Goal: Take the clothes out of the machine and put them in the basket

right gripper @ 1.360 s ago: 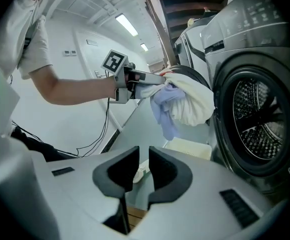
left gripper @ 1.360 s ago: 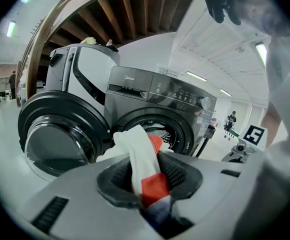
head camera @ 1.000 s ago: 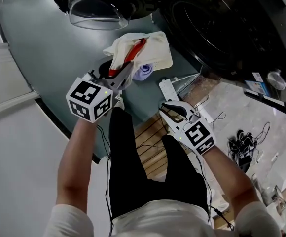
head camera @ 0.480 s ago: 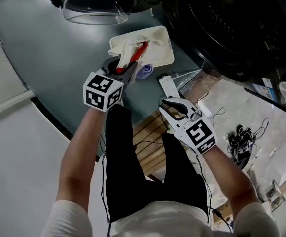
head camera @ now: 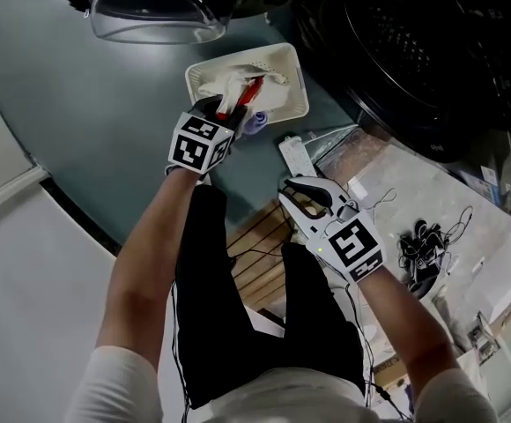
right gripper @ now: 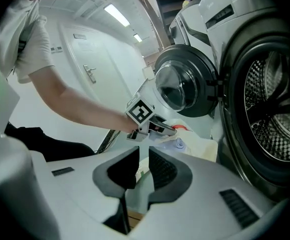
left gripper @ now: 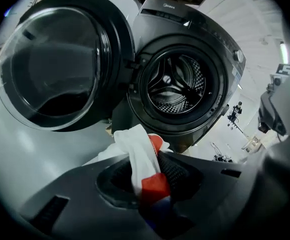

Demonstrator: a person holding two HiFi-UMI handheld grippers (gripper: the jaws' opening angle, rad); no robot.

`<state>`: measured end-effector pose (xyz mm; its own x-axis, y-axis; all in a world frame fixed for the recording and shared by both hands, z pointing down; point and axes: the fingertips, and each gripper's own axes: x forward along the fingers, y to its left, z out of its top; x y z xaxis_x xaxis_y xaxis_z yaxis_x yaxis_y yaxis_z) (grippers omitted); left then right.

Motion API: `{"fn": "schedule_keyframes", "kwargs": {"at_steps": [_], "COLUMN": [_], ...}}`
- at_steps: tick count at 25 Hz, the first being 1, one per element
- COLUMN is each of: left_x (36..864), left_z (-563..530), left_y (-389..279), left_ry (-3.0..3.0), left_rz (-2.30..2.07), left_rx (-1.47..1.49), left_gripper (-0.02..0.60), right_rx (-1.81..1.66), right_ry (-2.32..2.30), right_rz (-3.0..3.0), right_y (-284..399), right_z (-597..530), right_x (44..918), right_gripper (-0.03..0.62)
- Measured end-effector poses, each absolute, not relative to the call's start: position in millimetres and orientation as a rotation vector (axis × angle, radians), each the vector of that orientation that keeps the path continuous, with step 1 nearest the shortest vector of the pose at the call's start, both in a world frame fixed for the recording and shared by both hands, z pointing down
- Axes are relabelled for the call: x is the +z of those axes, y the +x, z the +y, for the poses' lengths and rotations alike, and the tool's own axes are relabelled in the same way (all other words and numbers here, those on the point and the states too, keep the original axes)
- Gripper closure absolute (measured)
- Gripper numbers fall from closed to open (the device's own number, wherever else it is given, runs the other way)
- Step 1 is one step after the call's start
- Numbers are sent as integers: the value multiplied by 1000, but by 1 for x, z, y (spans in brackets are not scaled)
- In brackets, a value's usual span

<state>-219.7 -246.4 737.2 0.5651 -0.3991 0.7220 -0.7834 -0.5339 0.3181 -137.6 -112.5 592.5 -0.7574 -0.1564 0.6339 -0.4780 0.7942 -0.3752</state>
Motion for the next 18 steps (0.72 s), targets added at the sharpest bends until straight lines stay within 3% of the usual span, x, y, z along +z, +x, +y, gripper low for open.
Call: {"fn": "schedule_keyframes", "kwargs": {"at_steps": [18], "left_x": [893], "left_z": [-271], "left_y": [-240], "left_ry": [2061], "left_rz": [-779], "left_rx": [1041], "left_gripper": [465], "right_rx": [720], "right_ry": [469], "right_rz": [-2330], "right_y": [-181], "right_z": [-172], "right_x": [652], "right_gripper": [531]}}
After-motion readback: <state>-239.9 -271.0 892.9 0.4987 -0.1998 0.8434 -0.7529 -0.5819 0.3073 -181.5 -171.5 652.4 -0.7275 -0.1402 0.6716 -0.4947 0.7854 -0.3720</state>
